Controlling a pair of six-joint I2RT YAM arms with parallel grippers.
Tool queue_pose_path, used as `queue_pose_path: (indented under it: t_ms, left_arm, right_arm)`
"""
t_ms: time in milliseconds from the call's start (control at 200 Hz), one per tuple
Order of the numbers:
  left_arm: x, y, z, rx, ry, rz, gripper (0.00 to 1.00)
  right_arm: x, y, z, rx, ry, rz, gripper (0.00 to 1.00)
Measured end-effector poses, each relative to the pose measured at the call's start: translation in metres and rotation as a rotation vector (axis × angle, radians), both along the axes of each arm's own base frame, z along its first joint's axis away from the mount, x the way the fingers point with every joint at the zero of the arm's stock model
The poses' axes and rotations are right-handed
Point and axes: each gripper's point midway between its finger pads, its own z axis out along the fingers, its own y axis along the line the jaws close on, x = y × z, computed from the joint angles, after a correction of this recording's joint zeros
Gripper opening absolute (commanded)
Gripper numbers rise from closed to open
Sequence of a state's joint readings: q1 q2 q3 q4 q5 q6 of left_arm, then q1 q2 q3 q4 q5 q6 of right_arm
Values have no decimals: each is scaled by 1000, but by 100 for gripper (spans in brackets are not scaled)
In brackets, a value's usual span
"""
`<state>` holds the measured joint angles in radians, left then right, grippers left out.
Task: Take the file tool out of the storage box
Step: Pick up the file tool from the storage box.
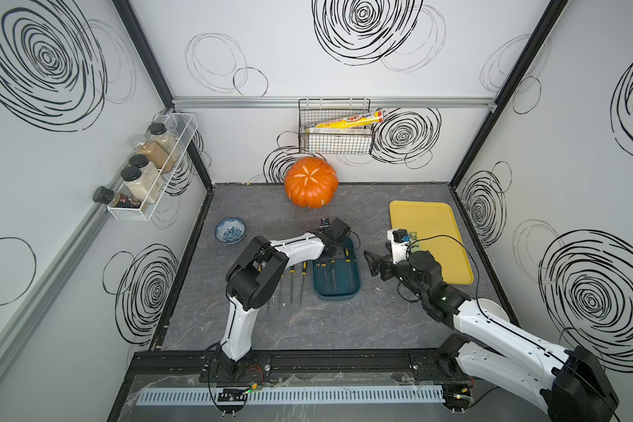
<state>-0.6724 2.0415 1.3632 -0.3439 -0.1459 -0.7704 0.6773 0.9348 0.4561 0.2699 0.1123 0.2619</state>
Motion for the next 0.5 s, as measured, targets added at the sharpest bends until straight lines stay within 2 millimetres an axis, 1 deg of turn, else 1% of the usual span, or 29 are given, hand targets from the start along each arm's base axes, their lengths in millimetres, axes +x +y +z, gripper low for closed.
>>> queue_pose_path:
  t_ms: [110, 165, 200, 305, 431, 501]
  left_arm:
    - [-2, -1, 10, -28, -21, -5, 8]
    - [-4, -1, 21, -51, -42, -10, 7]
    - [-5, -2, 31, -73, -63, -15, 7]
    - [-1, -5, 72, -139, -148, -25, 5]
    - [6, -11, 134, -261, -290, -50, 4]
    - [5, -8, 161, -323, -358, -66, 4]
  right_arm:
    - [0, 0, -2, -4, 5, 0, 89]
    - [1, 1, -4, -7, 9, 0, 89]
    - [1, 1, -4, -8, 10, 0, 89]
    - [1, 1, -6, -11, 14, 1, 89]
    - [1, 2, -8, -14, 20, 5, 89]
    - [-2, 6, -7, -5, 22, 33, 89]
